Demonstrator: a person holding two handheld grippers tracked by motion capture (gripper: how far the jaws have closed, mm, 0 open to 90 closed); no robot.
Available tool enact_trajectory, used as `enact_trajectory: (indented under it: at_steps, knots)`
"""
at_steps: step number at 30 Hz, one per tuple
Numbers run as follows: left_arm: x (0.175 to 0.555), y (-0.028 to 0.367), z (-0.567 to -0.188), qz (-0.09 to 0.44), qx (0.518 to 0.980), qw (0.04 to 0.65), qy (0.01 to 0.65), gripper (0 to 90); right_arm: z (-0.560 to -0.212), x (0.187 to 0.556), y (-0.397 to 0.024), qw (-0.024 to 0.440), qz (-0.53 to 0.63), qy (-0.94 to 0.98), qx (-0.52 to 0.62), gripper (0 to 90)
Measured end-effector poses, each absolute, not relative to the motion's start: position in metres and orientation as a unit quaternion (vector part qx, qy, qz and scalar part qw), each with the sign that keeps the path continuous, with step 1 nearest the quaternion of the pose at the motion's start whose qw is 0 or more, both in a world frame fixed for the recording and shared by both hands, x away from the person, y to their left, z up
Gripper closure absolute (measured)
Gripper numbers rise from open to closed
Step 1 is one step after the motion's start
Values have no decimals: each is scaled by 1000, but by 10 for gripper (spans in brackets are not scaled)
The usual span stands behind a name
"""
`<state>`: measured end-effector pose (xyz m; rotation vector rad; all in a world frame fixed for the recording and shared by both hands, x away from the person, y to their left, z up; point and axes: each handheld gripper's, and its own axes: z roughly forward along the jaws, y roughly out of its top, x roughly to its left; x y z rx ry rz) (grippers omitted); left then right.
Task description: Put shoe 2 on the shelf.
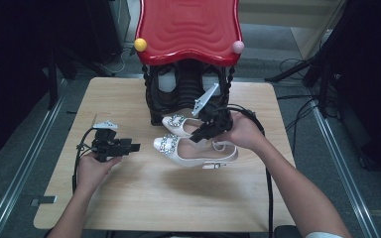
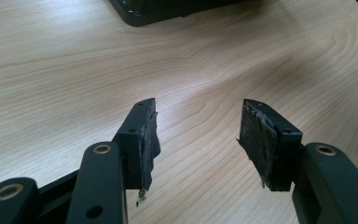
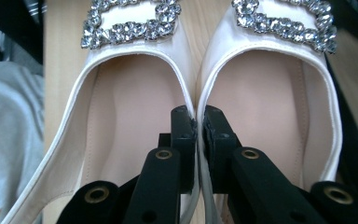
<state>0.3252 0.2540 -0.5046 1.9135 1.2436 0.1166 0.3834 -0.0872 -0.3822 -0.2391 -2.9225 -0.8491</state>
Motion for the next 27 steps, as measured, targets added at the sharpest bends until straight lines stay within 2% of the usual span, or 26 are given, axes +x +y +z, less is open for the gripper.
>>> enact_trajectory:
  at_steps: [16, 20, 27]
  knots:
    - [313, 269, -506, 57, 749, 417, 512, 464, -280, 378, -62, 28, -349, -937, -9, 859]
    - [311, 272, -506, 51, 744, 421, 516, 465, -250, 382, -68, 39, -402, -914, -29, 860]
    - [312, 275, -506, 43, 741, 425, 518, 466, -209, 392, -78, 23, -472, -878, -72, 859]
